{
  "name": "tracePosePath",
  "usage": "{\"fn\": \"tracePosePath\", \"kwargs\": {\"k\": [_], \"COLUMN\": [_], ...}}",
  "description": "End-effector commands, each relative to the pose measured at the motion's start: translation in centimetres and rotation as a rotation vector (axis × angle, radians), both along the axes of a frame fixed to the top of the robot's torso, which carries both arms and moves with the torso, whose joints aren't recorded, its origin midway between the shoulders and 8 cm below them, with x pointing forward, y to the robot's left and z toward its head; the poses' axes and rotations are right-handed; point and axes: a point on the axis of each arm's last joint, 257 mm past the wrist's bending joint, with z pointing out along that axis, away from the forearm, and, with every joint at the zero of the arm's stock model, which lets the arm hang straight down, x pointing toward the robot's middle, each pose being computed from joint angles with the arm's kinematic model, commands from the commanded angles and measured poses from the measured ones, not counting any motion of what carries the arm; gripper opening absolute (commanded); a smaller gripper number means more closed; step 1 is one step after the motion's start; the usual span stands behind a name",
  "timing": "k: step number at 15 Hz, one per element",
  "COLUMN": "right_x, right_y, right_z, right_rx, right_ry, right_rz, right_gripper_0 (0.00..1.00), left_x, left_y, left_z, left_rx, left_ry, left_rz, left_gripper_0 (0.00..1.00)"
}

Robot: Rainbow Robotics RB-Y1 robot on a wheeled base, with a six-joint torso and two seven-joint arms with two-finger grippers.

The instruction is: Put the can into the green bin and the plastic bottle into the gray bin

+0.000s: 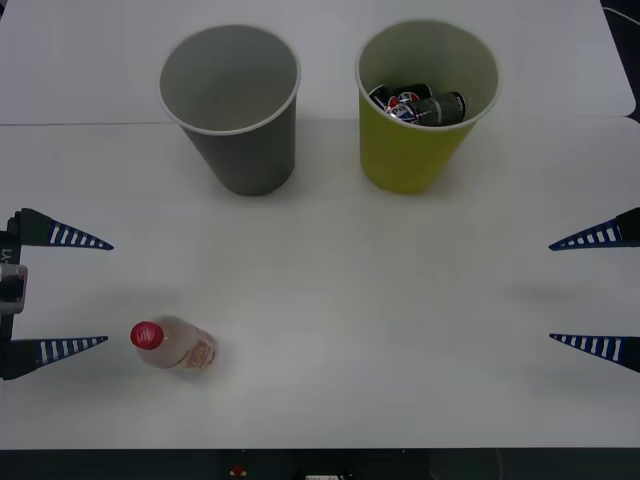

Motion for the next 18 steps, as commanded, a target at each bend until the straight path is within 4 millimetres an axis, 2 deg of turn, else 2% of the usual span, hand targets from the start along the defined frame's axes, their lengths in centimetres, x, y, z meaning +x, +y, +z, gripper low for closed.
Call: {"fn": "tracePosePath", "kwargs": {"k": [1, 3, 8, 15, 18], "right_x": [0.0, 0.0, 0.0, 0.0, 0.0], "right_y": [0.0, 0.0, 0.0, 0.0, 0.0], "right_z": [0.0, 0.0, 0.0, 0.0, 0.0], "right_rx": [0.0, 0.0, 0.0, 0.0, 0.0], "right_ry": [0.0, 0.0, 0.0, 0.0, 0.0], "right_rz": [0.0, 0.0, 0.0, 0.0, 0.0], "right_gripper_0": [1.0, 1.0, 1.0, 1.0, 1.0], "left_x": [0.0, 0.8, 0.8, -1.6, -2.2], "left_y": [0.0, 0.1, 1.1, 3.6, 4.0], "left_z": [0.0, 0.7, 0.9, 0.0, -0.4], "left_rx": [0.0, -0.038, -0.044, -0.063, -0.052], "left_ry": [0.0, -0.028, -0.021, 0.075, 0.087], "left_rz": [0.0, 0.031, 0.042, -0.031, -0.054], "left_gripper_0": [1.0, 1.0, 1.0, 1.0, 1.0]}}
